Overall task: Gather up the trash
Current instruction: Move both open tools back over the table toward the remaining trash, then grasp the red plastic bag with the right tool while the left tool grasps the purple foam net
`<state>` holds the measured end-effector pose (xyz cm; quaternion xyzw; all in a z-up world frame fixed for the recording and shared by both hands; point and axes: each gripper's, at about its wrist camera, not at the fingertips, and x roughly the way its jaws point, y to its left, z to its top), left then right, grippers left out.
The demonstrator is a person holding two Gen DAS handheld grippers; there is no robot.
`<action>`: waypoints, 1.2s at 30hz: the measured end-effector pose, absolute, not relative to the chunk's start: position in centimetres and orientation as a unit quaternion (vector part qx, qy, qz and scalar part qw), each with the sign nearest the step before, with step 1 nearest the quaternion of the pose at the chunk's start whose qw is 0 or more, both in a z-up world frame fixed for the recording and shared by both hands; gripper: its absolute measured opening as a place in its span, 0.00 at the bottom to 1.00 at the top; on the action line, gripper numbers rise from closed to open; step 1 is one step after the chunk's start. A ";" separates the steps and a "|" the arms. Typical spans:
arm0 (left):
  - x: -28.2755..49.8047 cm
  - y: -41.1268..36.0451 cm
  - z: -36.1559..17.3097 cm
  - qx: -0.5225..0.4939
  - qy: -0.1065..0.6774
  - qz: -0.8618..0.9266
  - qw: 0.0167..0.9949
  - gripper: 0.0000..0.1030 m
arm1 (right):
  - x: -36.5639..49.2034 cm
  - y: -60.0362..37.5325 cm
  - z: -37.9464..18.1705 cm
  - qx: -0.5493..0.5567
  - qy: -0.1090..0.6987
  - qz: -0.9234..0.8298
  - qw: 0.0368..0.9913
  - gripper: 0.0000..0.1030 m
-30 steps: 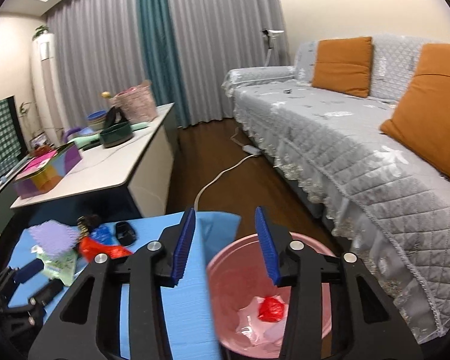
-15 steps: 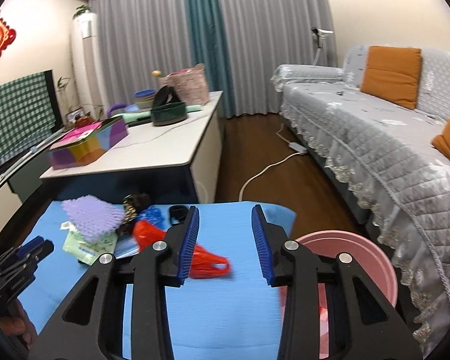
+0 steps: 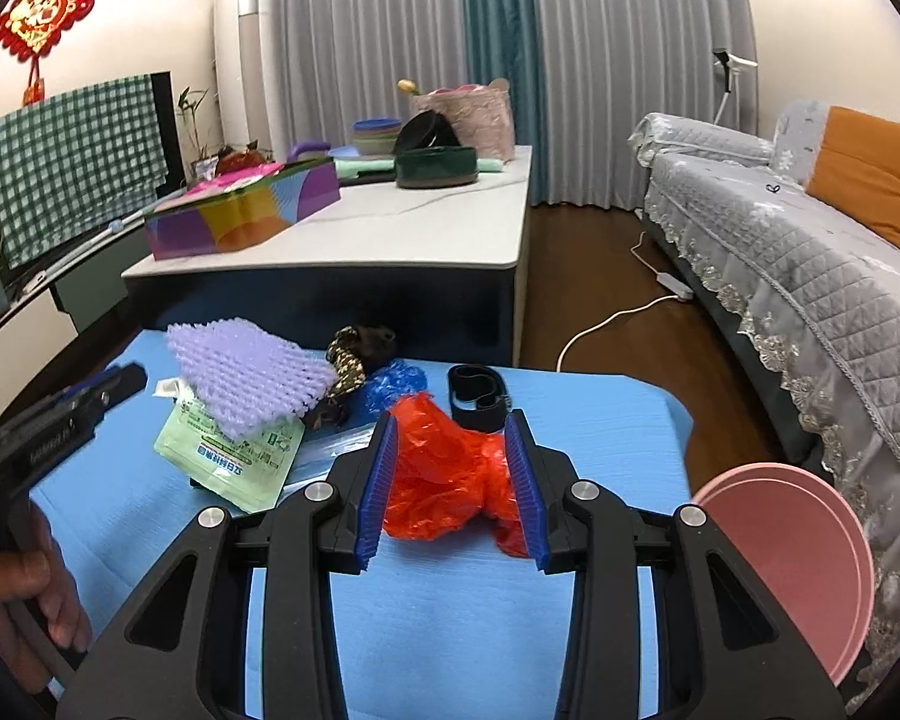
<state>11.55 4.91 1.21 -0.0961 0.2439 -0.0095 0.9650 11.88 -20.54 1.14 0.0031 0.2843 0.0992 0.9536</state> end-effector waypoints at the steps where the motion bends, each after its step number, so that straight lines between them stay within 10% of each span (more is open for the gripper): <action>1: 12.0 5.1 1.1 -0.099 0.244 -0.009 0.965 0.29 | 12.2 -20.4 1.0 0.003 0.286 0.101 0.953 0.38; 21: 16.6 6.5 -0.9 -0.117 0.268 -0.003 0.956 0.50 | 15.5 -17.9 -1.0 -0.029 0.308 0.133 0.942 0.38; 36: 16.2 5.0 0.3 -0.089 0.253 -0.039 0.963 0.13 | 14.9 -18.4 0.2 -0.034 0.291 0.129 0.947 0.15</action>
